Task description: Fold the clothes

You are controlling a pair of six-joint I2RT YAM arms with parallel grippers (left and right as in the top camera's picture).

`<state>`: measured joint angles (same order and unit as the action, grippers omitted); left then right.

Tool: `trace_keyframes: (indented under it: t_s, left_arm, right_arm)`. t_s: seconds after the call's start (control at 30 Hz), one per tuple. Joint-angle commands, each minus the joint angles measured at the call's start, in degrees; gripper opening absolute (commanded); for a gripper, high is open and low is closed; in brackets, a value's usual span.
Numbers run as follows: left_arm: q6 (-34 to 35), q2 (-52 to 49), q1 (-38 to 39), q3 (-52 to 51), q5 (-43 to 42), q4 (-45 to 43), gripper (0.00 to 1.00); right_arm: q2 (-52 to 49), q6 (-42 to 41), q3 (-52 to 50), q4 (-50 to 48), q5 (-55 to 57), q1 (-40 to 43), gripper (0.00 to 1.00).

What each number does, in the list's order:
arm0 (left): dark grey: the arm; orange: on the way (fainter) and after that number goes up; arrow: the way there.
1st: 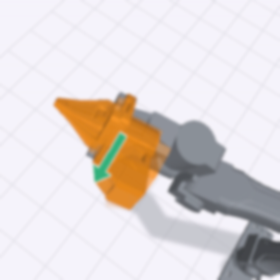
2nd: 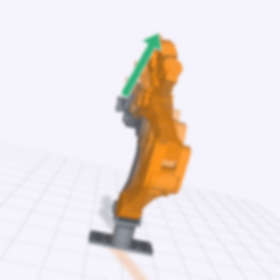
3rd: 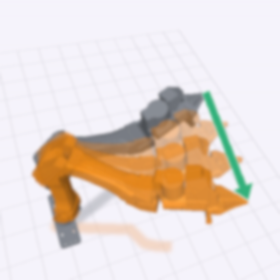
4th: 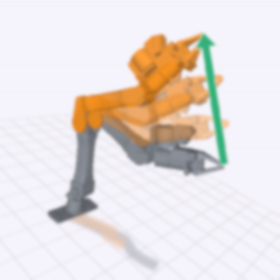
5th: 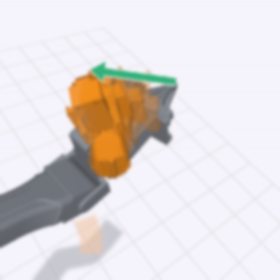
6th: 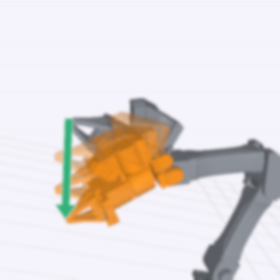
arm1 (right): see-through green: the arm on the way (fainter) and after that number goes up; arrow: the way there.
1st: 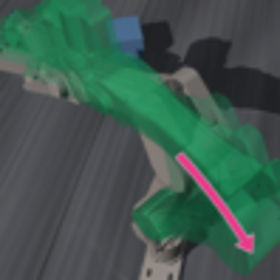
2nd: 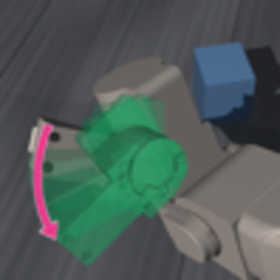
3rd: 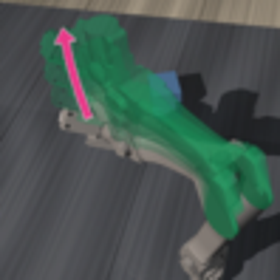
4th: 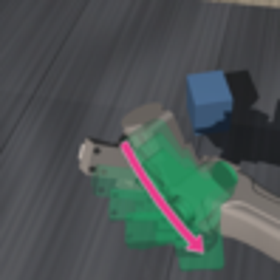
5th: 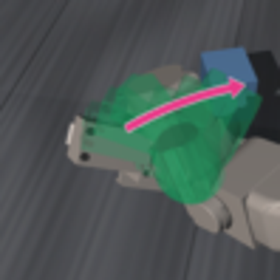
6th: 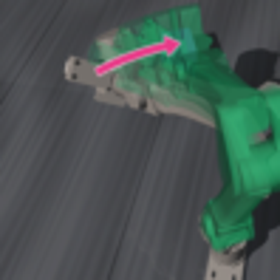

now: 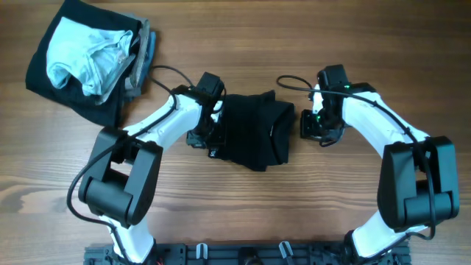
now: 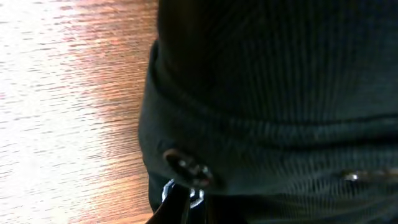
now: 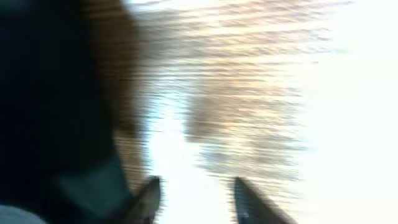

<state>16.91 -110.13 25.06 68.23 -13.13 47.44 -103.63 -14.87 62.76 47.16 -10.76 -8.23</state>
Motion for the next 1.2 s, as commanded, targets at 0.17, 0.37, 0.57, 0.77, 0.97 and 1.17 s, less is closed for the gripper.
trace_keyframes:
  t_s: [0.17,0.37,0.57,0.77,0.97,1.17]
  left_arm:
    - [1.57,-0.44,-0.48,-1.09,0.57,1.95,0.32]
    - [0.15,1.07,-4.00,5.92,-1.18,8.07,0.50]
    - [-0.15,1.11,-4.57,7.21,-11.69,7.67,0.42]
    - [0.04,0.94,-4.39,5.79,-13.40,5.14,0.14]
    - [5.11,-0.42,-4.26,1.46,-11.08,-0.63,0.04]
    - [7.65,-5.01,-7.41,0.79,-8.50,-15.08,0.04]
  right_arm:
    - [12.37,22.71,2.27,3.23,-25.55,0.44,0.23]
    - [12.20,15.19,0.11,-10.84,-19.65,-2.47,0.08]
    - [-3.74,9.38,-0.66,-16.15,-19.15,-2.38,0.06]
    - [-6.95,3.80,-0.63,-10.78,-16.00,-1.11,0.04]
    - [5.57,4.04,-0.63,-9.57,-16.26,-1.14,0.06]
    - [15.54,4.17,-0.63,-11.43,-18.43,-1.31,0.09]
